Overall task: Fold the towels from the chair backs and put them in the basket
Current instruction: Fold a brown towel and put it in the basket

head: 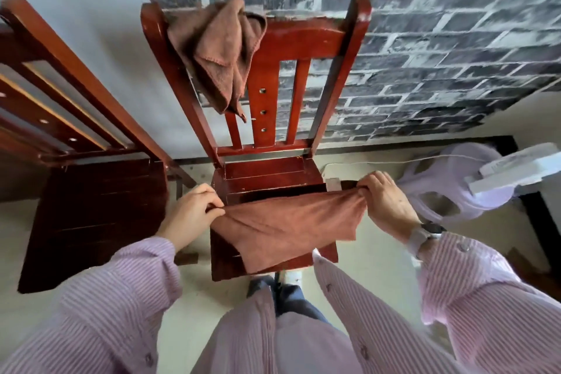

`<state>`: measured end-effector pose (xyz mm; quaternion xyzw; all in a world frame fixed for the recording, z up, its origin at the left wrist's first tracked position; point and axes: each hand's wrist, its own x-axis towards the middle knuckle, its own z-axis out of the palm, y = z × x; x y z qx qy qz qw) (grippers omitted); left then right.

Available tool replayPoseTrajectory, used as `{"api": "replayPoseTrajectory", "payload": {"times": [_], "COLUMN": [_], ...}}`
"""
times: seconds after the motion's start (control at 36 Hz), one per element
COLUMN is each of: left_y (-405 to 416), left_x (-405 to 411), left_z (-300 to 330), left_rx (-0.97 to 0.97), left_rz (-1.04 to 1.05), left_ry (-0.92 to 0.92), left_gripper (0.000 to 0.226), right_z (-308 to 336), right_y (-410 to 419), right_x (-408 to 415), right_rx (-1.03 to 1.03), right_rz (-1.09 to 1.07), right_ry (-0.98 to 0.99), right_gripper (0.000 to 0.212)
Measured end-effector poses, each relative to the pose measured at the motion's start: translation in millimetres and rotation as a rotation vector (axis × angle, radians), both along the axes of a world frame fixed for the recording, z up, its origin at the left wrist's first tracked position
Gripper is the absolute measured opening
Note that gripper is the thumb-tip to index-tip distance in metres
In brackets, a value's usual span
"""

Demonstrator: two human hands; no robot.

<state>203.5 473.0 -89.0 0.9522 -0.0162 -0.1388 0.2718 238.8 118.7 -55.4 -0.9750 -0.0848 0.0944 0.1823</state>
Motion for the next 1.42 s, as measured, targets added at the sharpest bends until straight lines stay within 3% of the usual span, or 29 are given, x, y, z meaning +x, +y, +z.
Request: {"api": "replayPoseTrajectory", "payload": {"times": [0.11, 0.19, 0.33, 0.42, 0.53, 0.67, 0.86, 1.03, 1.14, 1.19, 1.31, 1.42], "left_y": [-13.3, -26.2, -55.7, -74.7, -102.9, -140.3, -170.3, -175.0, -175.1, -175.7, -172.6, -168.0], "left_x": [13.4, 26.1, 43.0, 52.7, 73.1, 97.0, 111.1, 101.4, 98.1, 95.8, 88.7, 82.7], "left_z": [8.8, 10.8, 23.0, 35.8, 74.5, 129.8, 161.3, 167.8, 169.1, 172.3, 168.7, 161.1], "left_rx": [0.064, 0.07, 0.036, -0.09, -0.344, -0.654, -0.774, -0.891, -0.851, -0.791, -0.777, -0.691], "left_rz": [-0.086, -0.093, -0.048, -0.05, -0.075, -0.147, -0.357, -0.299, -0.35, -0.335, -0.211, -0.29], "left_ry": [0.049, 0.039, 0.036, -0.01, -0.199, -0.25, -0.032, 0.04, 0.068, 0.012, -0.315, -0.608], "left_gripper": [0.006, 0.003, 0.021, 0.039, 0.036, 0.038, 0.04, 0.026, 0.012, 0.011, 0.021, 0.018], "right_z": [46.8, 80.0, 132.2, 153.9, 177.4, 199.7, 208.6, 202.0, 203.5, 205.2, 210.8, 220.9], "right_y": [-3.5, -3.8, 1.6, -0.4, -3.3, -8.5, -7.8, -9.8, -4.8, -1.6, 2.5, 8.6], "right_x": [16.0, 31.1, 53.5, 63.7, 72.0, 71.5, 57.0, 43.9, 33.3, 30.2, 28.1, 29.6], "right_rx": [0.006, -0.071, -0.235, -0.289, -0.379, -0.372, -0.268, -0.171, -0.102, -0.054, 0.062, 0.12], "right_rz": [0.152, 0.319, 0.536, 0.646, 0.671, 0.692, 0.656, 0.536, 0.495, 0.442, 0.231, 0.026], "right_ry": [-0.187, -0.282, -0.468, -0.545, -0.614, -0.675, -0.682, -0.622, -0.573, -0.537, -0.42, -0.289], "right_gripper": [0.014, 0.021, 0.035, 0.035, 0.019, 0.032, 0.028, 0.037, 0.016, 0.013, 0.015, 0.013]}}
